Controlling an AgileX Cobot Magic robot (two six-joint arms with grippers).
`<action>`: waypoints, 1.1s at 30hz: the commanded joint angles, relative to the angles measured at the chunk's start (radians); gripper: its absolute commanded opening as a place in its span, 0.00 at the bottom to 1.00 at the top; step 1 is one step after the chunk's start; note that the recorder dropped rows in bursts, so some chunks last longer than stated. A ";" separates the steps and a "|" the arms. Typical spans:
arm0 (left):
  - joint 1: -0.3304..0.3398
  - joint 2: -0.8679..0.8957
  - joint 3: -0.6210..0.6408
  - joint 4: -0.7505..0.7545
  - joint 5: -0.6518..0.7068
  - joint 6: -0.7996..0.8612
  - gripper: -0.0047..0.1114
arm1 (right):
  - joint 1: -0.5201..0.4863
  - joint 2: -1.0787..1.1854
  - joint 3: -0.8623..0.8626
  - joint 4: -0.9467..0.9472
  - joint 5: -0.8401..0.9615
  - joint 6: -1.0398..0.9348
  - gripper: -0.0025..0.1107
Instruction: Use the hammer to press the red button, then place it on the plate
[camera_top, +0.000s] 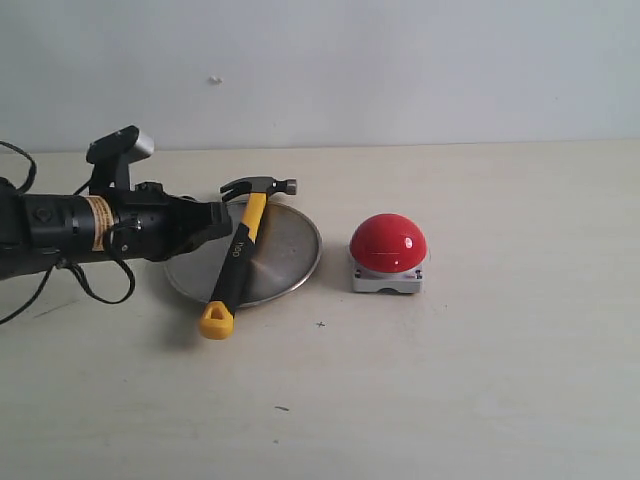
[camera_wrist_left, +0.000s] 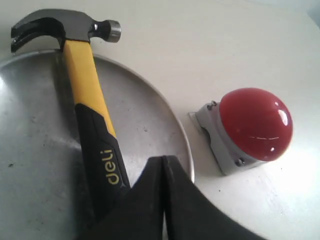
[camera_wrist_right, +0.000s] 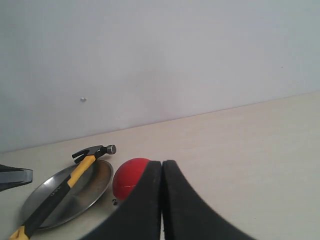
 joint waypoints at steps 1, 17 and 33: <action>0.002 -0.109 0.053 -0.098 0.048 0.123 0.04 | -0.003 -0.005 0.003 -0.003 0.000 -0.002 0.02; 0.002 -0.942 0.565 -0.843 0.038 0.954 0.04 | -0.003 -0.005 0.003 -0.003 -0.007 -0.002 0.02; 0.002 -1.487 0.772 -0.841 0.203 1.040 0.04 | -0.003 -0.005 0.003 -0.003 -0.007 -0.002 0.02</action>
